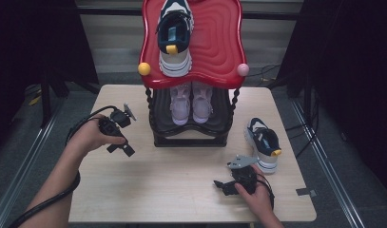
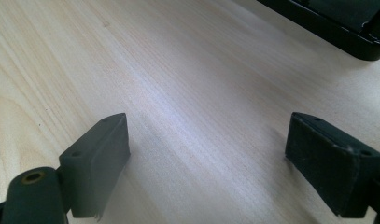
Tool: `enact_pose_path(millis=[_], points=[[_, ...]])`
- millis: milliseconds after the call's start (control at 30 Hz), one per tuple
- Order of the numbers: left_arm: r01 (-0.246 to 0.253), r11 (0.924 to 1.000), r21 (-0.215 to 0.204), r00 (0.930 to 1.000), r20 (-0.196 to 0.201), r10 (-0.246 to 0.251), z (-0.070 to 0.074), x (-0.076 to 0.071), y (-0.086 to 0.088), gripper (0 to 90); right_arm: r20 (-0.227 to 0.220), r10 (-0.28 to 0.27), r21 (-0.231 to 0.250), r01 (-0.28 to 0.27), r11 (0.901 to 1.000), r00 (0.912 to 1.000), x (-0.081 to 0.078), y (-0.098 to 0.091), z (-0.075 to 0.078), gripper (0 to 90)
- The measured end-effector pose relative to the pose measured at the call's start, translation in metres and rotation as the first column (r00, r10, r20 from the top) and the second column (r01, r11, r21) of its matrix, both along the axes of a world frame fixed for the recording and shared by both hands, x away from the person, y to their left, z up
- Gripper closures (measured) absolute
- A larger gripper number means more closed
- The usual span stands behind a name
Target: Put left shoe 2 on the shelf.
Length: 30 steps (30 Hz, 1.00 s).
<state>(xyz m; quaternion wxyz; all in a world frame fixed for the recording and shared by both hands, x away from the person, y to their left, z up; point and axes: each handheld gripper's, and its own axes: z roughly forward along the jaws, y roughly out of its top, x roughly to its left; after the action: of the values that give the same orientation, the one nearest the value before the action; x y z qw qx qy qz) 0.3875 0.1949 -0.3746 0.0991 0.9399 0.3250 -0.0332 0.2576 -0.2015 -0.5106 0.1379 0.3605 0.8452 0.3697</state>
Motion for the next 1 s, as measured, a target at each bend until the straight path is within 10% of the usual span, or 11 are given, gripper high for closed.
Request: enact_pose_path(millis=[433, 1000], points=[[-0.026, 0.9987, -0.044, 0.9997, -0.001, 0.026, -0.044, -0.008, -0.005, 21.3, -0.001, 0.001, -0.002, -0.001, 1.0, 1.0, 0.0, 0.0, 0.0, 12.9], [-0.051, 0.984, -0.171, 0.9868, 0.143, 0.076, -0.095, -0.021, -0.015, 19.4, -0.001, 0.001, -0.002, -0.001, 1.0, 1.0, 0.0, 0.0, 0.0, 12.9]])
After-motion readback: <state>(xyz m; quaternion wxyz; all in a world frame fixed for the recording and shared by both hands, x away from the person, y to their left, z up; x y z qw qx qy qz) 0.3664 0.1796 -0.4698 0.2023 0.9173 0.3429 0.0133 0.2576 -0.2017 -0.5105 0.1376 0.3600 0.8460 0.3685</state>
